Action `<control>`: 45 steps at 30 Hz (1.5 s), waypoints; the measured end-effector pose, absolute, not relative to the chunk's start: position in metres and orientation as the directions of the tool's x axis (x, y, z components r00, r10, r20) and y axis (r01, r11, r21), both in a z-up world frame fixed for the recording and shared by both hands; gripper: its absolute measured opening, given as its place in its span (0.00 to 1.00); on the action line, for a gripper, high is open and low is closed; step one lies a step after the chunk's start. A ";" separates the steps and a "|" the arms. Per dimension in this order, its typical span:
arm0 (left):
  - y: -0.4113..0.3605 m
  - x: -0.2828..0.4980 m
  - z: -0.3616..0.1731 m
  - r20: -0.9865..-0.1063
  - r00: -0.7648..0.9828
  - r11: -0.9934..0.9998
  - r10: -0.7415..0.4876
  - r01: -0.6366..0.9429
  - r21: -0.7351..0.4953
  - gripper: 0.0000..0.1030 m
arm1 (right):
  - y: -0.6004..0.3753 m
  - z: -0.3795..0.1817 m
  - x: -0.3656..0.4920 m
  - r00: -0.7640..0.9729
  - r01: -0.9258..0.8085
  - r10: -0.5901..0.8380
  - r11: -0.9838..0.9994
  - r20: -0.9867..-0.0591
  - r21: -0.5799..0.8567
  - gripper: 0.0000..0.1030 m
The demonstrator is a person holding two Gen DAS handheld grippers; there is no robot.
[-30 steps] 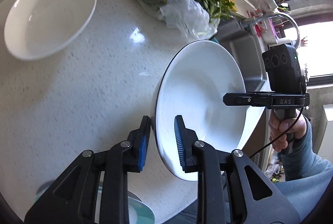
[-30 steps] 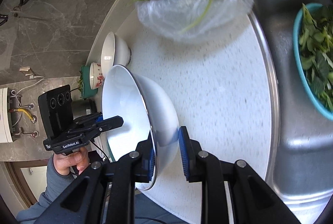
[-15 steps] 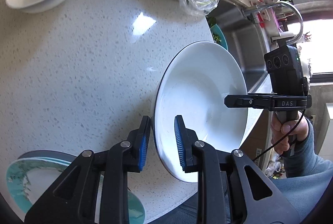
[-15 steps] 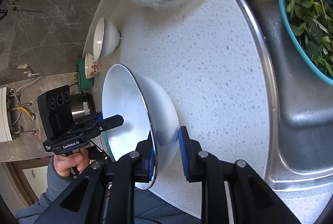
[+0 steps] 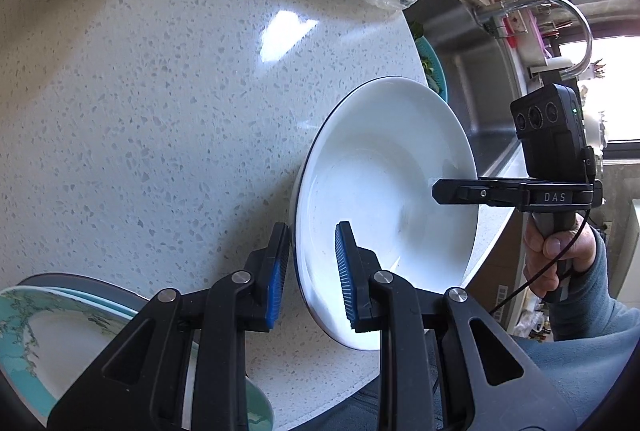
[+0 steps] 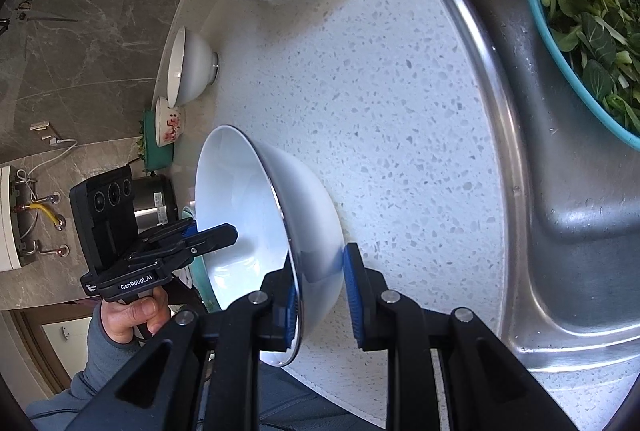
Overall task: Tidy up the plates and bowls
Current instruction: 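Lift the white deep plate with the left gripper and lower it onto the counter, then open the left gripper to release the white deep plate, then move the left gripper to the rim of the small white bowl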
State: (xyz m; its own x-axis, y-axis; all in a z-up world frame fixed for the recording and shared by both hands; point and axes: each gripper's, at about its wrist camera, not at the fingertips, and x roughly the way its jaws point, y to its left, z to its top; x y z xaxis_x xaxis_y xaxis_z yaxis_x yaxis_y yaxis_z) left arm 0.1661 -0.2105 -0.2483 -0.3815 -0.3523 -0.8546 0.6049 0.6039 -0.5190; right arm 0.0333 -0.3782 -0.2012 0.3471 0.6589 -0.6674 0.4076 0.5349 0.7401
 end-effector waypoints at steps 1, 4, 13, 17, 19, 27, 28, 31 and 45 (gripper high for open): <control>-0.208 0.166 -0.250 -0.854 -0.383 0.604 -0.352 0.604 -0.520 0.21 | -0.378 -0.202 0.032 0.347 0.408 0.659 0.534 -0.667 0.741 0.23; -0.209 0.168 -0.254 -0.854 -0.383 0.606 -0.353 0.601 -0.520 0.21 | -0.377 -0.204 0.032 0.350 0.408 0.659 0.533 -0.666 0.741 0.23; -0.207 0.170 -0.255 -0.851 -0.368 0.616 -0.374 0.587 -0.525 0.26 | -0.376 -0.204 0.031 0.359 0.390 0.662 0.534 -0.658 0.750 0.25; -0.203 0.169 -0.249 -0.852 -0.350 0.619 -0.388 0.586 -0.523 0.69 | -0.376 -0.202 0.030 0.364 0.379 0.665 0.533 -0.652 0.756 0.31; -0.199 0.168 -0.239 -0.860 -0.320 0.622 -0.397 0.595 -0.508 0.77 | -0.378 -0.197 0.028 0.370 0.372 0.663 0.536 -0.651 0.758 0.46; -0.160 0.203 -0.170 -0.856 -0.165 0.637 -0.490 0.603 -0.481 0.91 | -0.408 -0.155 0.033 0.436 0.356 0.545 0.627 -0.716 0.693 0.63; -0.154 0.210 -0.163 -0.855 -0.135 0.643 -0.501 0.603 -0.472 0.93 | -0.411 -0.147 0.037 0.453 0.347 0.531 0.634 -0.716 0.691 0.63; -0.131 0.251 -0.143 -0.848 -0.034 0.684 -0.528 0.574 -0.449 0.95 | -0.404 -0.115 0.065 0.514 0.283 0.510 0.659 -0.690 0.697 0.64; -0.126 0.394 -0.185 -0.855 0.006 0.703 -0.519 0.571 -0.423 1.00 | -0.328 -0.093 0.206 0.523 0.226 0.475 0.723 -0.708 0.653 0.74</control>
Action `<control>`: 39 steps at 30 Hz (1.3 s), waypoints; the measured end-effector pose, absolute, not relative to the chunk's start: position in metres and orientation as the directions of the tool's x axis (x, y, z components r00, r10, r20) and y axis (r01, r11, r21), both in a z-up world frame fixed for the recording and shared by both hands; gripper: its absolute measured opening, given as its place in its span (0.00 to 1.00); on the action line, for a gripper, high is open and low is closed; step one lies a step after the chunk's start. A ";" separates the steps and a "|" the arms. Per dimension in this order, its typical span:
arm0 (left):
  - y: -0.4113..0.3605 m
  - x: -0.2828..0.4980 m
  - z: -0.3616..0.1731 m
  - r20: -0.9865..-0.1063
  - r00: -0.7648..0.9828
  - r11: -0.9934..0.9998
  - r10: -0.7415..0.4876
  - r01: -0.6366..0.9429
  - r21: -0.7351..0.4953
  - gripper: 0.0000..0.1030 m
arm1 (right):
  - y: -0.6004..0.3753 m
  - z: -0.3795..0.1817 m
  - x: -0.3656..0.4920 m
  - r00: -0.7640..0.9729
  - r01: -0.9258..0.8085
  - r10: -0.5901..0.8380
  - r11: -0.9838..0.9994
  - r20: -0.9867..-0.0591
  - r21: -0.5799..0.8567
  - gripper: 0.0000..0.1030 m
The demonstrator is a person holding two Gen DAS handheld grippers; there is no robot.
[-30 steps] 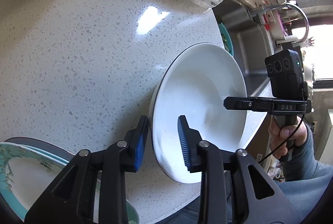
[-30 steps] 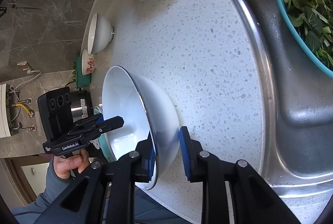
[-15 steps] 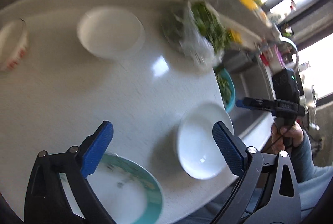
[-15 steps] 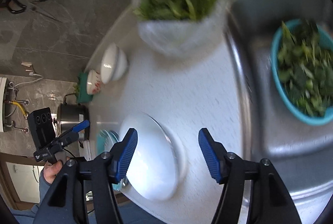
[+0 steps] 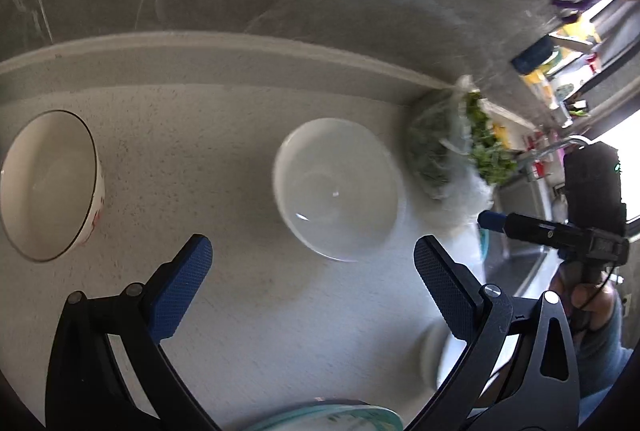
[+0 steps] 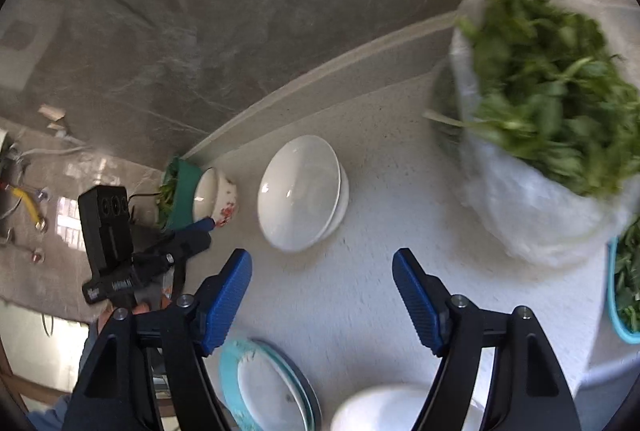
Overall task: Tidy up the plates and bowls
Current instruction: 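Move the left gripper to the rim of the small white bowl, then close the left gripper on the white bowl rim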
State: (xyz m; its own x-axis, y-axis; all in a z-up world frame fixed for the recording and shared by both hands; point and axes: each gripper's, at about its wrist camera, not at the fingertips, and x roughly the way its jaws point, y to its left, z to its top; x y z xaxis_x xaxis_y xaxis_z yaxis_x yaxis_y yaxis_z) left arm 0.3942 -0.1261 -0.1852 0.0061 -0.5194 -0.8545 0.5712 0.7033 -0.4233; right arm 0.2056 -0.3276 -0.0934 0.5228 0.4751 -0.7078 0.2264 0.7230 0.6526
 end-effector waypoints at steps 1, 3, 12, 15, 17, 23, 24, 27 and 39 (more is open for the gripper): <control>-0.128 0.398 -0.193 -0.858 -0.006 0.700 -0.513 0.575 -0.422 1.00 | -0.326 -0.097 0.214 0.515 0.233 0.474 0.725 -0.714 0.649 0.74; -0.132 0.405 -0.206 -0.862 -0.020 0.697 -0.507 0.579 -0.423 1.00 | -0.321 -0.105 0.228 0.503 0.240 0.447 0.750 -0.740 0.616 0.74; -0.147 0.429 -0.250 -0.890 -0.047 0.722 -0.454 0.565 -0.398 1.00 | -0.319 -0.136 0.267 0.442 0.287 0.411 0.777 -0.797 0.560 0.74; -0.154 0.433 -0.259 -0.906 -0.044 0.726 -0.422 0.582 -0.367 0.98 | -0.314 -0.142 0.277 0.426 0.277 0.413 0.787 -0.805 0.550 0.72; -0.161 0.435 -0.264 -0.915 -0.029 0.731 -0.403 0.591 -0.341 0.97 | -0.314 -0.147 0.281 0.418 0.275 0.420 0.787 -0.806 0.553 0.70; -0.167 0.439 -0.269 -0.910 -0.040 0.724 -0.412 0.591 -0.354 0.51 | -0.316 -0.158 0.290 0.406 0.294 0.438 0.769 -0.802 0.568 0.59; -0.168 0.440 -0.270 -0.908 -0.050 0.721 -0.415 0.590 -0.362 0.38 | -0.317 -0.159 0.292 0.404 0.290 0.445 0.766 -0.799 0.573 0.53; -0.169 0.443 -0.277 -0.896 -0.095 0.708 -0.434 0.579 -0.404 0.31 | -0.318 -0.165 0.294 0.390 0.288 0.471 0.754 -0.792 0.590 0.32; -0.188 0.432 -0.273 -0.875 -0.143 0.678 -0.463 0.578 -0.453 0.19 | -0.317 -0.169 0.294 0.380 0.290 0.514 0.724 -0.769 0.627 0.14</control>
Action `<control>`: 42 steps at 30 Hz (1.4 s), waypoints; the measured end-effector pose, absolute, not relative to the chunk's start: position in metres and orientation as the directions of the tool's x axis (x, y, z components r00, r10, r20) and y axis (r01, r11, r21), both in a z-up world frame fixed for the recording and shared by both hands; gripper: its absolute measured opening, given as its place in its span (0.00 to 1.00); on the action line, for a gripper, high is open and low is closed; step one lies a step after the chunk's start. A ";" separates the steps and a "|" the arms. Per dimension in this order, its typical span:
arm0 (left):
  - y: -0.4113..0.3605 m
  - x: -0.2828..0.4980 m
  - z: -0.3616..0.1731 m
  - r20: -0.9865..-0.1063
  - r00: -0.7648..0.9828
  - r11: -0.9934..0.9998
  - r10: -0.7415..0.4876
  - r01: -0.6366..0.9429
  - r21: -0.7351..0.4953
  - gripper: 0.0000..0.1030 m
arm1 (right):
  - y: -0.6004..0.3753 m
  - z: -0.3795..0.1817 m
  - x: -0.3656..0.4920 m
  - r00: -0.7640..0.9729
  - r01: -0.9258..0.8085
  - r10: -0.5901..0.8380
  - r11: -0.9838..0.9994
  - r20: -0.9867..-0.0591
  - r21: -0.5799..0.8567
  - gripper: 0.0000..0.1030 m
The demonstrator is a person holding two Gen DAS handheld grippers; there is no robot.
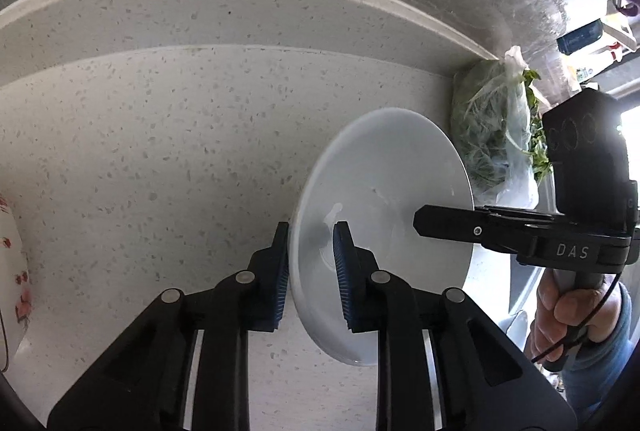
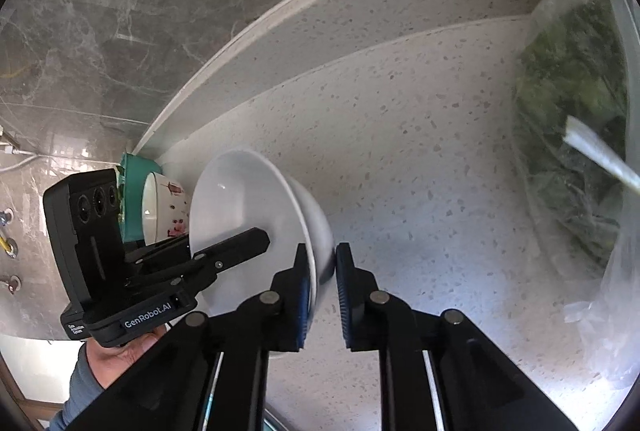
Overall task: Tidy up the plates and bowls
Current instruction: 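Close the left gripper on the white bowl rim, then lift the white bowl and lower it into the white deep plate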
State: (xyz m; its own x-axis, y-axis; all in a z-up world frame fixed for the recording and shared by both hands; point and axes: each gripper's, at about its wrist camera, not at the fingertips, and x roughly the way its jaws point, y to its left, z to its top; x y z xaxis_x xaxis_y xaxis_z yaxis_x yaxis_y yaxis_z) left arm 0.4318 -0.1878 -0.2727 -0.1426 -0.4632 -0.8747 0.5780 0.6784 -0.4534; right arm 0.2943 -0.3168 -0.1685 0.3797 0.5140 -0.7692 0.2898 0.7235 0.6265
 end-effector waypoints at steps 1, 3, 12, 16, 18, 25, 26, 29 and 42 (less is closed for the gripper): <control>-0.187 0.432 -0.271 -0.874 -0.144 0.677 -0.464 0.578 -0.454 0.19 | -0.316 -0.168 0.295 0.381 0.290 0.515 0.722 -0.768 0.628 0.14; -0.187 0.431 -0.267 -0.877 -0.137 0.678 -0.460 0.583 -0.447 0.19 | -0.309 -0.167 0.301 0.381 0.289 0.514 0.724 -0.769 0.627 0.14; -0.184 0.424 -0.259 -0.875 -0.146 0.683 -0.461 0.571 -0.455 0.19 | -0.317 -0.156 0.290 0.385 0.292 0.517 0.718 -0.765 0.632 0.14; -0.186 0.416 -0.248 -0.873 -0.152 0.676 -0.464 0.576 -0.459 0.19 | -0.319 -0.148 0.282 0.392 0.293 0.515 0.715 -0.762 0.635 0.14; -0.189 0.409 -0.240 -0.871 -0.154 0.669 -0.467 0.582 -0.462 0.19 | -0.321 -0.142 0.272 0.397 0.295 0.518 0.710 -0.758 0.639 0.14; -0.200 0.369 -0.203 -0.860 -0.159 0.624 -0.485 0.625 -0.468 0.19 | -0.327 -0.117 0.226 0.425 0.297 0.514 0.699 -0.745 0.651 0.15; -0.202 0.361 -0.197 -0.858 -0.161 0.615 -0.487 0.634 -0.468 0.19 | -0.328 -0.113 0.218 0.429 0.298 0.511 0.698 -0.744 0.651 0.15; -0.209 0.336 -0.185 -0.852 -0.174 0.592 -0.493 0.651 -0.476 0.19 | -0.334 -0.104 0.190 0.448 0.304 0.507 0.689 -0.736 0.659 0.15; -0.235 0.224 -0.173 -0.836 -0.270 0.512 -0.478 0.687 -0.515 0.19 | -0.358 -0.098 0.077 0.476 0.378 0.500 0.626 -0.723 0.682 0.15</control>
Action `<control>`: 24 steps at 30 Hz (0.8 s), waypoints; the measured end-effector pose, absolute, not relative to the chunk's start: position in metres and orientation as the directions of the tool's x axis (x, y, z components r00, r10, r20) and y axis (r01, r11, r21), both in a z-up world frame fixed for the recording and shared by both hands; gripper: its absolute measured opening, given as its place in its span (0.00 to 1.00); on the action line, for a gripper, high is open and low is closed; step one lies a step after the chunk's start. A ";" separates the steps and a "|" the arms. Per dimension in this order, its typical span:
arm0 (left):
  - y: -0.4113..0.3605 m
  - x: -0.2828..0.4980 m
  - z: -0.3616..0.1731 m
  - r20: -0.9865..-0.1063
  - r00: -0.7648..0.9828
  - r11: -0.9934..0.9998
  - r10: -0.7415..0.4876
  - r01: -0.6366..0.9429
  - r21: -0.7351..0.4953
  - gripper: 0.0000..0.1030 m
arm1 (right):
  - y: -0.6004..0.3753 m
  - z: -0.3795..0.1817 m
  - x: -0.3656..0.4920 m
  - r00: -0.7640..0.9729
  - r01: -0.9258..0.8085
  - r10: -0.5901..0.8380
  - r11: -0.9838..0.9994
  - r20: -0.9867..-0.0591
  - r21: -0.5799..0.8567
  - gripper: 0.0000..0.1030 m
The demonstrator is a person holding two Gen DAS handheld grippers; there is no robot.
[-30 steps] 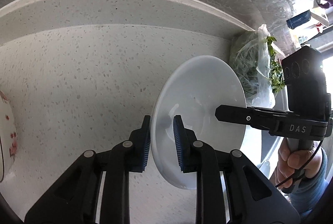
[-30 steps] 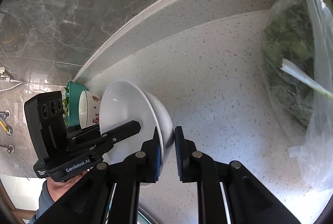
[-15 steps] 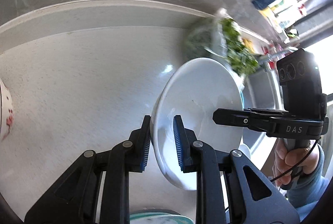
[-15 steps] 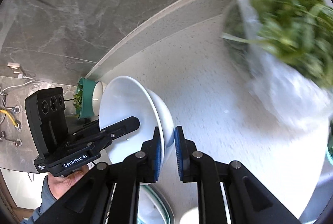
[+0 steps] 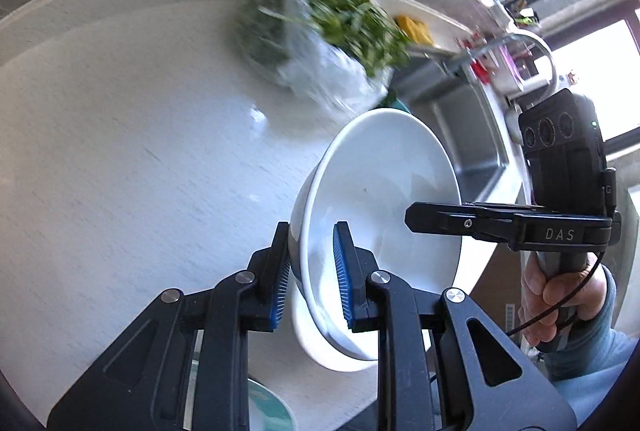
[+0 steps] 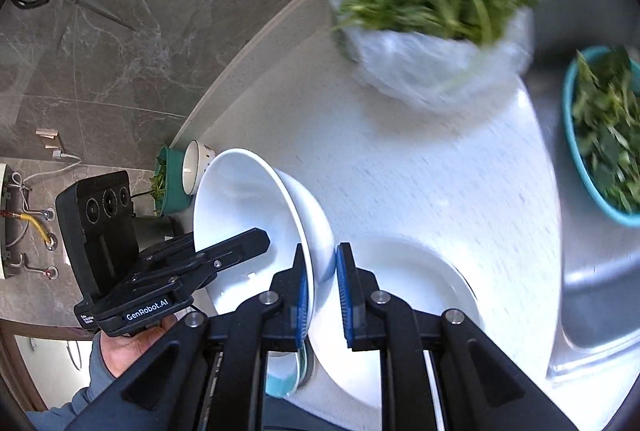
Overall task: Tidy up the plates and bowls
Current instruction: 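Lift the white bowl and lower it into the white deep plate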
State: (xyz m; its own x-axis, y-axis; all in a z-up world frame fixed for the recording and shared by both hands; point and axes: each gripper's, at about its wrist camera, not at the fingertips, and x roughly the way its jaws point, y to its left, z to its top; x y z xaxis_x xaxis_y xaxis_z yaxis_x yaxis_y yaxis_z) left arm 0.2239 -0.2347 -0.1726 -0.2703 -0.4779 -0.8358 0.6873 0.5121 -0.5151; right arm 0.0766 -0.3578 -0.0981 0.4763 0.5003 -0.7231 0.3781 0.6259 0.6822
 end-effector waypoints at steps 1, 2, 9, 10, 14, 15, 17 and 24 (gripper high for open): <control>-0.234 0.219 -0.173 -0.835 -0.276 0.508 -0.475 0.689 -0.517 0.19 | -0.360 -0.099 0.068 0.477 0.384 0.500 0.620 -0.722 0.684 0.15; -0.236 0.210 -0.174 -0.835 -0.286 0.504 -0.471 0.690 -0.520 0.19 | -0.361 -0.099 0.062 0.478 0.388 0.500 0.617 -0.722 0.684 0.15; -0.233 0.169 -0.186 -0.836 -0.327 0.493 -0.442 0.690 -0.530 0.19 | -0.368 -0.110 0.026 0.466 0.423 0.504 0.595 -0.727 0.683 0.15; -0.233 0.164 -0.188 -0.837 -0.329 0.493 -0.437 0.691 -0.529 0.19 | -0.368 -0.112 0.022 0.464 0.425 0.507 0.592 -0.726 0.685 0.15; -0.232 0.152 -0.198 -0.849 -0.332 0.506 -0.411 0.692 -0.515 0.19 | -0.368 -0.125 0.010 0.448 0.435 0.523 0.581 -0.725 0.687 0.15; -0.233 0.150 -0.203 -0.852 -0.332 0.509 -0.404 0.693 -0.511 0.19 | -0.367 -0.128 0.010 0.443 0.438 0.525 0.580 -0.727 0.687 0.15; -0.233 0.145 -0.209 -0.863 -0.324 0.514 -0.388 0.701 -0.495 0.19 | -0.366 -0.135 0.008 0.432 0.443 0.529 0.581 -0.730 0.683 0.15; -0.236 0.137 -0.228 -0.889 -0.289 0.527 -0.354 0.724 -0.445 0.19 | -0.363 -0.148 0.011 0.408 0.450 0.528 0.593 -0.745 0.668 0.15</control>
